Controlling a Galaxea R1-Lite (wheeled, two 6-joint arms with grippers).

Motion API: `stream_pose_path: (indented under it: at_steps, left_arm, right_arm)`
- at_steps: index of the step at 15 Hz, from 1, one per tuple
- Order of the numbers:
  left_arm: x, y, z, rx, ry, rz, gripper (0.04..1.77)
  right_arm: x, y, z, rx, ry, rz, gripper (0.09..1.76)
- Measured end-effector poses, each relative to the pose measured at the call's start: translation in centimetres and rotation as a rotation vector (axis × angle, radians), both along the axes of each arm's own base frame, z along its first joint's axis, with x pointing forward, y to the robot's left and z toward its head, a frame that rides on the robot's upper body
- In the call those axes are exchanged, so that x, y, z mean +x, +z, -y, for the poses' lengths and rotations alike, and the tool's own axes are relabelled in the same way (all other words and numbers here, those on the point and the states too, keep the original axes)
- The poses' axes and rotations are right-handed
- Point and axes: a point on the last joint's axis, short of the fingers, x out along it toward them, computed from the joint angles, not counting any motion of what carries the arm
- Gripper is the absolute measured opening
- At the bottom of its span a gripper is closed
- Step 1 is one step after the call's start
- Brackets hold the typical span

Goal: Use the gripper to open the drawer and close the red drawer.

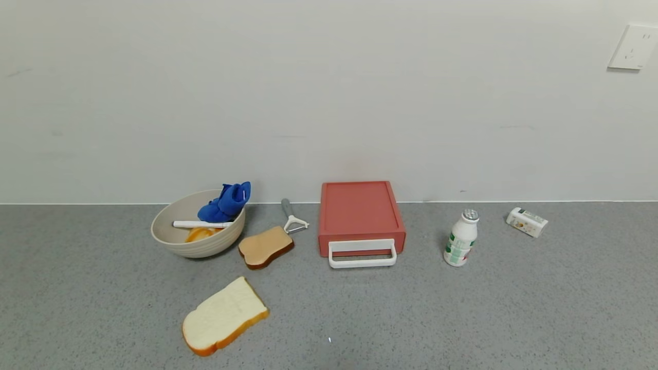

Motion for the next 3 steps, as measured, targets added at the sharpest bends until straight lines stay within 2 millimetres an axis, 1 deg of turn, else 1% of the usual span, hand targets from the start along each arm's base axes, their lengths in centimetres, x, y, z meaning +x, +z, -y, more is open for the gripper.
stream_pose_path:
  at_steps: [3]
  left_arm:
    - [0.0, 0.0, 0.0, 0.0, 0.0, 0.0, 1.72]
  right_arm:
    - [0.07, -0.26, 0.0, 0.015, 0.0, -0.009, 1.71]
